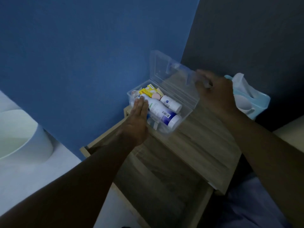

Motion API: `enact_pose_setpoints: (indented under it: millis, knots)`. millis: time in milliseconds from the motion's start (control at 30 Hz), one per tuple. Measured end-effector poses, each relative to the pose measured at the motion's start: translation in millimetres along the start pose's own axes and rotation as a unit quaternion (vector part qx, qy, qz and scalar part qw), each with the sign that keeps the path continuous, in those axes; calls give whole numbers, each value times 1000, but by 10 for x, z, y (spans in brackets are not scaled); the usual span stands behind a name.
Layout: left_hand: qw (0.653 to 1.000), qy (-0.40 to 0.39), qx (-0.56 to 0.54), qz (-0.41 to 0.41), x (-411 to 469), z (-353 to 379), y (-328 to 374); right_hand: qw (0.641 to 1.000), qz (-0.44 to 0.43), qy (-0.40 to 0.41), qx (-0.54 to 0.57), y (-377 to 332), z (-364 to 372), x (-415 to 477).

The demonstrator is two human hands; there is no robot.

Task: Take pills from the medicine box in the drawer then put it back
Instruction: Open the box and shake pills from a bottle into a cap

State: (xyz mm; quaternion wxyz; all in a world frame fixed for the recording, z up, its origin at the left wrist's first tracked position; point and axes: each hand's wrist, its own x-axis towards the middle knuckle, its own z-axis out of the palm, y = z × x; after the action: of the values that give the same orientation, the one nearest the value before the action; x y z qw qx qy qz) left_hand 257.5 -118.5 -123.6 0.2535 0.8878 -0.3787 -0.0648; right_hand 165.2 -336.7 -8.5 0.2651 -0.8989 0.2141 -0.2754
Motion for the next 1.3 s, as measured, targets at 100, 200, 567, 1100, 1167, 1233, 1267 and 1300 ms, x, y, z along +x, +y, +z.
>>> enact_pose_setpoints:
  millis: [100, 200, 567, 1100, 1167, 1233, 1267, 1300]
  knots:
    - [999, -8, 32, -11, 22, 44, -21, 998, 50, 23, 7, 261, 122, 98]
    - [998, -28, 48, -14, 42, 38, -45, 993, 106, 43, 13, 436, 305, 62]
    - [996, -34, 83, -7, 51, 30, -67, 967, 202, -144, -50, 726, 665, -90]
    - [991, 16, 130, 21, 8, 16, -8, 896, -225, -333, -187, -124, 1096, 614]
    - [992, 22, 120, 20, 11, 38, -14, 884, -261, -335, -195, -157, 1118, 656]
    - [992, 7, 121, 23, 15, 67, -53, 881, -288, -327, -184, -169, 1137, 670]
    - [992, 5, 122, 23, 13, 74, -70, 886, -285, -323, -172, -159, 1150, 679]
    - [992, 4, 122, 23, 12, 79, -78, 895, -273, -318, -153, -141, 1161, 684]
